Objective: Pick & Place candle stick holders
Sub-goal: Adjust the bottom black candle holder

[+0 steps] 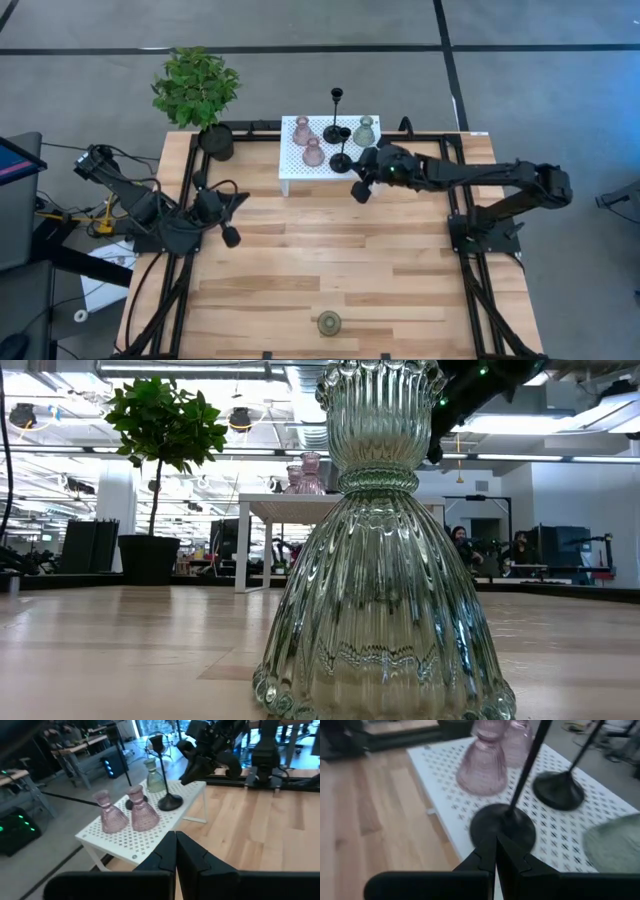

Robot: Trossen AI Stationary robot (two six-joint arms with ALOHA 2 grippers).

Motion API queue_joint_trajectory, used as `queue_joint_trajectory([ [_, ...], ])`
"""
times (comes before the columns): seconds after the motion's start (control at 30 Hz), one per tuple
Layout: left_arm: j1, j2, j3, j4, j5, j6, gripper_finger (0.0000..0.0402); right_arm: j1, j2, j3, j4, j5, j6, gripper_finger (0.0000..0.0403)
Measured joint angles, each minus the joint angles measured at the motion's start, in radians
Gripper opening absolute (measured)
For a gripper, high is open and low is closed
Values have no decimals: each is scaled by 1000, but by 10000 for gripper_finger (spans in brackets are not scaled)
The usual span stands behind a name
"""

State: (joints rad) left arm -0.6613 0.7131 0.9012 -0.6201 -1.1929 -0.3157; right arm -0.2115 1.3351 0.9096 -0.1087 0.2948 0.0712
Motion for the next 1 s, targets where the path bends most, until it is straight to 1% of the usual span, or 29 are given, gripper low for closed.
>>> queue_joint_trajectory([
  [0.07, 0, -2, 0, 0, -11, 21, 1, -28, 18, 2, 22, -51, 7, 0],
  [0.17, 0, -18, 0, 0, -12, 26, 1, -58, 53, 0, 24, -85, 30, 0],
  [0.33, 0, -49, 0, 0, -11, 26, 1, -66, 77, 0, 33, -100, 36, 0],
  [0.47, 0, -71, 0, 0, -11, 27, 1, -59, 77, 0, 23, -131, 63, 0],
  [0.7, 0, -87, 0, 0, -12, 38, 2, -30, 57, 0, -90, -133, 88, 0],
  [1.0, 0, -87, 0, 0, -11, 47, 2, -51, 53, 0, -87, -132, 87, 0],
])
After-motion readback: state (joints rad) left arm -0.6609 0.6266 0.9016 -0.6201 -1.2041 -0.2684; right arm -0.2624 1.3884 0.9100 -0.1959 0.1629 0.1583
